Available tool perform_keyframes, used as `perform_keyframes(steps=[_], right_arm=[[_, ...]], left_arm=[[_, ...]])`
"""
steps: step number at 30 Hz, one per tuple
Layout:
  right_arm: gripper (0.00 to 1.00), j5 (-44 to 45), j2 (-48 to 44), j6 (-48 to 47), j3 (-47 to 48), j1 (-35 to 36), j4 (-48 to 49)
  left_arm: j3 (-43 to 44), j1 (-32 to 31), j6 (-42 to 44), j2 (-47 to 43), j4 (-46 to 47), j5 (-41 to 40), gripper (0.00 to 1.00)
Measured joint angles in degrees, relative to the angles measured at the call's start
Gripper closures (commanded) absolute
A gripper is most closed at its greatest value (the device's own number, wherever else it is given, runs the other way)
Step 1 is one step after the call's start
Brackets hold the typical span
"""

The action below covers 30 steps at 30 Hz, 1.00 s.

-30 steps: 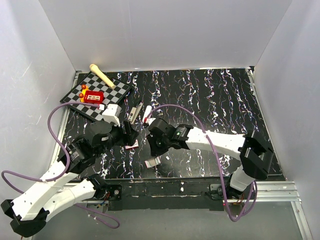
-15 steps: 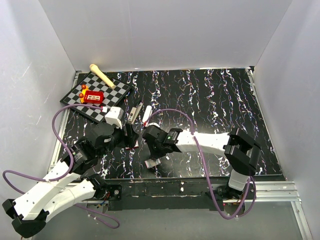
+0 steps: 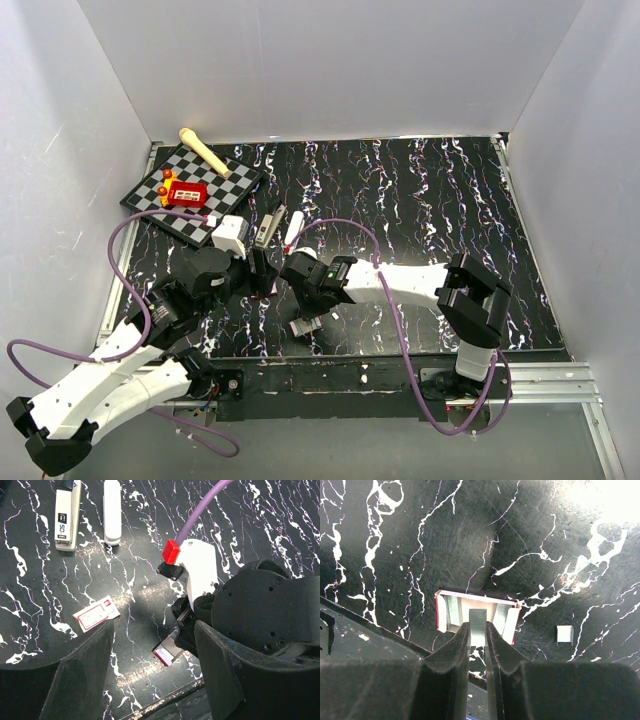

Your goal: Unload the staples from the stapler

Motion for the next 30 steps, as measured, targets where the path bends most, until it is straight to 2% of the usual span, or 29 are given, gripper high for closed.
perform_keyframes(steps=[30], right_arm=[[0.80, 0.8, 4.8, 1.2, 4.4, 1.7, -4.0]], left_arm=[[-1.0, 0.2, 0.0, -1.8, 0.0, -1.7, 0.34]])
